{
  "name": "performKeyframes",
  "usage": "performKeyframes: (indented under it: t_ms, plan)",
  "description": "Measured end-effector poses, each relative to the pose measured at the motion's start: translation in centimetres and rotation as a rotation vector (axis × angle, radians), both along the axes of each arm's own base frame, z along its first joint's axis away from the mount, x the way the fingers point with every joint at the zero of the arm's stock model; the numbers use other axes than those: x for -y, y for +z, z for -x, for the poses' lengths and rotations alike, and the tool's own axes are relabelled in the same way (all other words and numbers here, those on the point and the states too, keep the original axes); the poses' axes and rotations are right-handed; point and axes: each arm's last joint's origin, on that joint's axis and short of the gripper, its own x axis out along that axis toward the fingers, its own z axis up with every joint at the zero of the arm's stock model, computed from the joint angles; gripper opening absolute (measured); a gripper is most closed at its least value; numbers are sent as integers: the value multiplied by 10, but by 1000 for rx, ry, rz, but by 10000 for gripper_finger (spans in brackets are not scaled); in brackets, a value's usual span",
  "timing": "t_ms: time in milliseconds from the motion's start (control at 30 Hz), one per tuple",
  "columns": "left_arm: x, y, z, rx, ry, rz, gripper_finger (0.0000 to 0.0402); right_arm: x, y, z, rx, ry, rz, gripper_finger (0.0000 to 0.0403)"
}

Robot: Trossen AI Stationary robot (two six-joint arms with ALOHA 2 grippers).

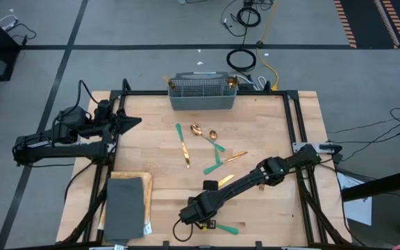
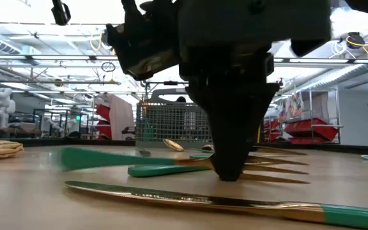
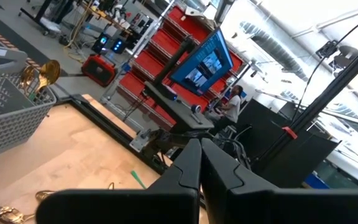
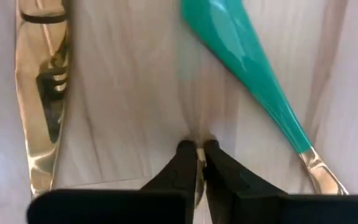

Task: Sort silverware
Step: Put the green fork into the silverware basket

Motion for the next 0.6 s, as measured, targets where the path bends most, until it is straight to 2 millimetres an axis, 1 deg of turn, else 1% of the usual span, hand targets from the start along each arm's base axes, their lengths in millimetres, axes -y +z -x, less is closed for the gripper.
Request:
performKeyframes:
  t_ms: [100, 200, 233, 300, 400, 467, 500, 533, 600]
  plan:
    - [0, 0, 0, 0, -1, 0, 6, 0, 13, 0, 8, -27, -4, 4]
    - [0, 0, 0, -1, -1, 0, 6, -2, 29, 3, 33, -37, 27, 2]
    - [0, 0, 0, 0, -1, 0, 6, -1, 36, 6, 38, -41, 43, 2]
    - [0, 0, 0, -3, -1, 0, 6, 4, 63, 14, 53, -57, 68, 1]
    - [0, -1, 0, -10, -1, 1, 6, 23, 109, 25, 139, -78, 181, 1]
    - [0, -2, 0, -19, -1, 3, 6, 37, 132, 25, 246, -84, 245, 1]
    - [0, -2, 0, -18, -1, 2, 6, 46, 141, 24, 287, -97, 287, 1]
    - [0, -2, 0, -18, -1, 2, 6, 58, 150, 24, 313, -112, 334, 1]
    - [0, -2, 1, -18, -2, 2, 6, 89, 172, 25, 347, -109, 397, 1]
